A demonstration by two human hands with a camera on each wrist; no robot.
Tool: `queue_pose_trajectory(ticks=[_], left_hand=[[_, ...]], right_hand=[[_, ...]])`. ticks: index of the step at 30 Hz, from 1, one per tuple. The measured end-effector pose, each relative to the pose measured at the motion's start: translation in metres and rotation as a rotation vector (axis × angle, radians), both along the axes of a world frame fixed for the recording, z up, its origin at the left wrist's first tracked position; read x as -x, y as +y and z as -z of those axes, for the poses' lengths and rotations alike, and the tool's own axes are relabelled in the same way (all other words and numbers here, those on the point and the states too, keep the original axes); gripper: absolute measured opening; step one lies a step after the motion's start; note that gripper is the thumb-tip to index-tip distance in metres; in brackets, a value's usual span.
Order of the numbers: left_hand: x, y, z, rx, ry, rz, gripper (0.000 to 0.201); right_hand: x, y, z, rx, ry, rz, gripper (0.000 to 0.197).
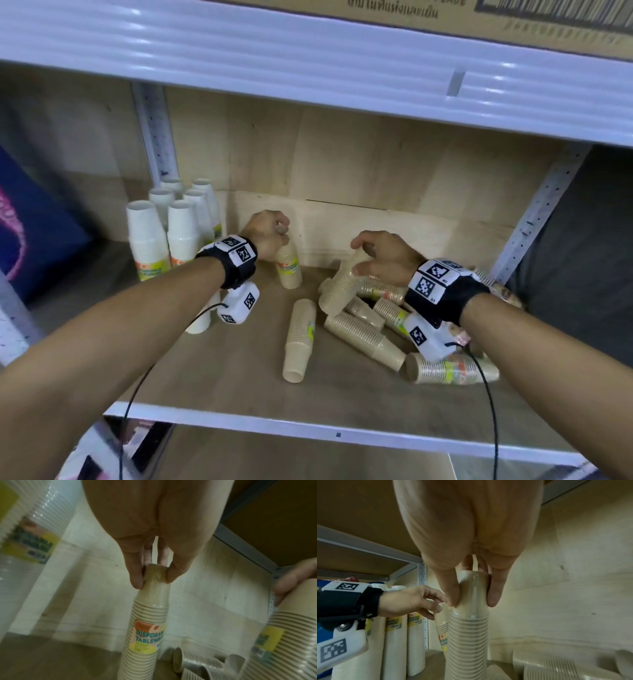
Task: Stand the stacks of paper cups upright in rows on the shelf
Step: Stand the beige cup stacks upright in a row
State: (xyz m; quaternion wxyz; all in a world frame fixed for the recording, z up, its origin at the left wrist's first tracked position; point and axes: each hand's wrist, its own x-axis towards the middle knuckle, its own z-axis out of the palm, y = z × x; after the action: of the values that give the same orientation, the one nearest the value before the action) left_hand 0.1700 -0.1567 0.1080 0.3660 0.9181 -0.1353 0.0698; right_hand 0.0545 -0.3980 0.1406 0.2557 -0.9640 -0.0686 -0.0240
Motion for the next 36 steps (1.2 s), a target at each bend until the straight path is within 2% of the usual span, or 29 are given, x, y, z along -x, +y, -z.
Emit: queue_pose_trajectory(ticks=[5,10,13,17,21,27,36], left_hand=[[-0.016,0.006,-0.013,-0.054,0.004,-0.045,0.021],[-0.036,0.015,-0.014,-0.169,0.025,-0.107,0.033],[-0.041,0.020,-0.013,-0.180,0.061,-0.117,0.032],[-0.039,0.021,-0.010,-0.286,0.024,-0.148,0.035],[-0.037,0.019,-0.003,-0.374,0.029,-0.129,0.029],[-0.036,0.018,0.007,-0.360,0.033,-0.133,0.034],[-0.038,0.016,0.006,-0.397,-0.008,-0.097,0.020]], right_hand=[[-0.034,0.021,-0.006,0.030,-0.053,-0.032,0.048],[-0.070,0.049,-0.001,0.138,-0.101,-0.118,0.050],[-0.091,0.064,0.004,0.160,-0.096,-0.155,0.050],[-0.114,0.079,0.013,0.173,-0.076,-0.181,0.050],[-0.136,0.092,0.025,0.193,-0.065,-0.208,0.049],[-0.153,0.105,0.038,0.200,-0.023,-0.227,0.046],[-0.164,0.107,0.036,0.163,0.007,-0.269,0.033]])
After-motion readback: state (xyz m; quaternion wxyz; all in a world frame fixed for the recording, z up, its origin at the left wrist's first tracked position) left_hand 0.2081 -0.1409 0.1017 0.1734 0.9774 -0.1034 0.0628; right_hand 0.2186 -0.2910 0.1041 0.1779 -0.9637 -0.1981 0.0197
